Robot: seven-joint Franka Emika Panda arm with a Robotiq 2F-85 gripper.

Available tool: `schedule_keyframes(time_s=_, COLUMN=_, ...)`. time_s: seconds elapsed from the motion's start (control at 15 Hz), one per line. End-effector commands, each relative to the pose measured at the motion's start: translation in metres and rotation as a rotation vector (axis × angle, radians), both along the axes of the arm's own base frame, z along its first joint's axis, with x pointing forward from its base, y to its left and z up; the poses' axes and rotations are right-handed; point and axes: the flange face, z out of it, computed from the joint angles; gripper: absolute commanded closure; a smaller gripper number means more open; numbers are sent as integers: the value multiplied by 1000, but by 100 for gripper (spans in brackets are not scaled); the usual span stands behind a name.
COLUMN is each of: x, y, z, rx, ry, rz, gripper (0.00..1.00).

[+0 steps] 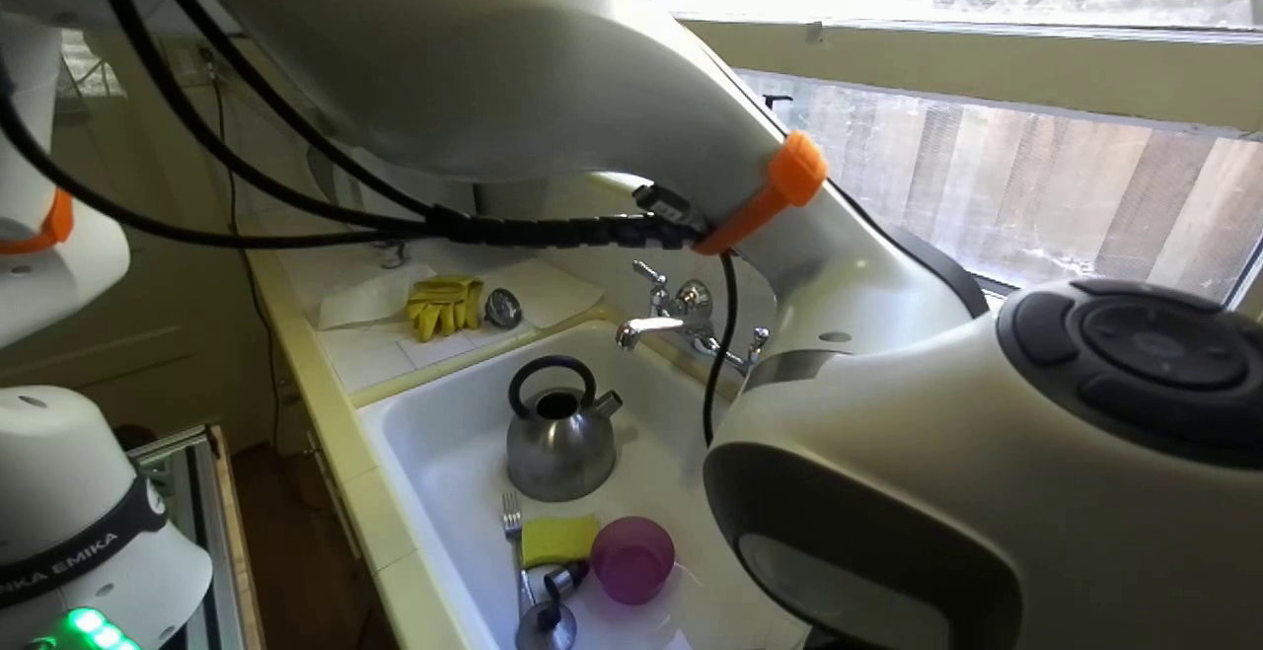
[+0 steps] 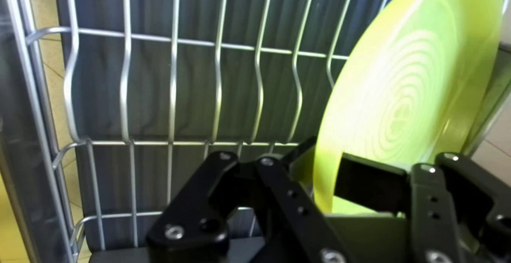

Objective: Put the yellow plate on the windowsill.

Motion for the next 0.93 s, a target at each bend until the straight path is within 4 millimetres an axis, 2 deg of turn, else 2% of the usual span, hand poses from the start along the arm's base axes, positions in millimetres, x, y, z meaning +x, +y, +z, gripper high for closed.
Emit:
schedule_keyframes(time_s=0.0, x=-1, y=6, z=23, rx=27, ry=-46, rz=20, gripper=100)
schedule_keyframes(time_s=0.47, x=3, y=20, z=53, rx=52, ry=-103, rz=99, gripper=100)
schedule_keyframes(time_s=0.87, x=-1, y=32, z=67, rx=86, ry=-129, rz=189, gripper=100)
